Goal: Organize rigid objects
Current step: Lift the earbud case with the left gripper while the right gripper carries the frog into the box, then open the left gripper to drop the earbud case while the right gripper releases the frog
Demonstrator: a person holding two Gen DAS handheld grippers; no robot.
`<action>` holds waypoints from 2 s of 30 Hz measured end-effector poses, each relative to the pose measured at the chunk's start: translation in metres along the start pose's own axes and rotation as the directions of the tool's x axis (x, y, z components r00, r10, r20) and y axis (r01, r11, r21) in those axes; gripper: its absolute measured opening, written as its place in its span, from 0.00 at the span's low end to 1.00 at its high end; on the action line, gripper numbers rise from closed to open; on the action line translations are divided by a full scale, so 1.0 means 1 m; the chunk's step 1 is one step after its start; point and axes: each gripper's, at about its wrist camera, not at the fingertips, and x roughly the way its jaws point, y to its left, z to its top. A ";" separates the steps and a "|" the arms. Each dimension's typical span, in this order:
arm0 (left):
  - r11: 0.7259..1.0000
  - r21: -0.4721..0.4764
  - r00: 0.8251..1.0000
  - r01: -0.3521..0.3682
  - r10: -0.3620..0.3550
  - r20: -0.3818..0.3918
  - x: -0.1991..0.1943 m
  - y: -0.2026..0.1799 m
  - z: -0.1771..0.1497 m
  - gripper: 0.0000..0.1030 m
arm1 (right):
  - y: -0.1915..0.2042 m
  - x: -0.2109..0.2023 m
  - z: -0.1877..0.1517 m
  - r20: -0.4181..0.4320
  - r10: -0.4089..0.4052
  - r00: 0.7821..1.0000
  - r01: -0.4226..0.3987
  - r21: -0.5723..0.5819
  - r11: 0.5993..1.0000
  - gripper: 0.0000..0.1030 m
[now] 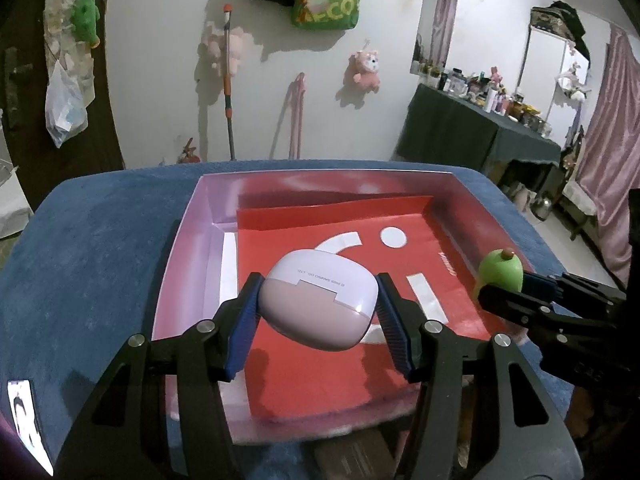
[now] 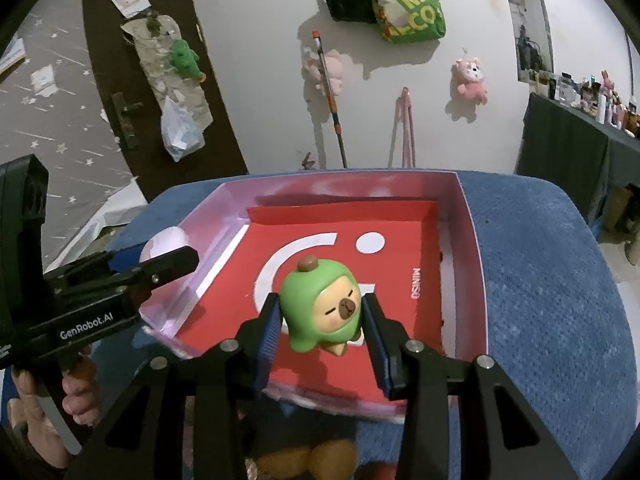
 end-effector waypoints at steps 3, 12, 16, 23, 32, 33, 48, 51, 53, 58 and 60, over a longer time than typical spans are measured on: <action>1.000 -0.009 1.000 0.002 -0.002 -0.026 0.016 0.003 0.006 0.52 | -0.004 0.011 0.007 -0.017 -0.004 1.000 0.004 0.007 1.000 0.42; 0.999 -0.046 0.993 0.008 -0.013 -0.113 0.060 0.014 0.016 0.52 | -0.018 0.052 0.030 -0.085 -0.036 0.996 0.039 0.043 0.998 0.42; 0.999 -0.050 0.988 -0.007 -0.001 -0.154 0.075 0.020 0.017 0.52 | -0.025 0.073 0.034 -0.131 -0.059 0.990 0.066 0.049 0.997 0.42; 0.997 -0.073 0.976 0.000 -0.016 -0.215 0.093 0.026 0.016 0.52 | -0.029 0.096 0.034 -0.187 -0.083 0.979 0.093 0.047 0.995 0.42; 0.994 -0.112 0.944 -0.001 -0.036 -0.328 0.113 0.031 0.009 0.52 | -0.031 0.108 0.035 -0.223 -0.094 0.970 0.109 0.057 0.992 0.42; 0.994 -0.106 0.944 -0.004 -0.031 -0.327 0.112 0.031 0.009 0.52 | -0.031 0.109 0.035 -0.226 -0.094 0.970 0.110 0.057 0.992 0.42; 0.993 -0.119 0.943 0.001 -0.041 -0.330 0.114 0.032 0.011 0.52 | -0.032 0.112 0.034 -0.241 -0.080 0.967 0.099 0.068 0.993 0.44; 0.992 -0.124 0.943 0.004 -0.045 -0.330 0.114 0.034 0.011 0.52 | -0.033 0.112 0.034 -0.239 -0.079 0.968 0.098 0.069 0.993 0.44; 0.992 -0.128 0.943 0.006 -0.048 -0.328 0.114 0.035 0.010 0.53 | -0.033 0.112 0.034 -0.239 -0.079 0.968 0.097 0.068 0.993 0.44; 0.988 -0.151 0.946 0.024 -0.071 -0.316 0.111 0.038 0.011 0.53 | -0.032 0.111 0.033 -0.234 -0.075 0.969 0.093 0.066 0.993 0.44; 0.989 -0.147 0.949 0.021 -0.066 -0.307 0.108 0.037 0.011 0.53 | -0.031 0.109 0.033 -0.229 -0.070 0.971 0.088 0.069 0.994 0.45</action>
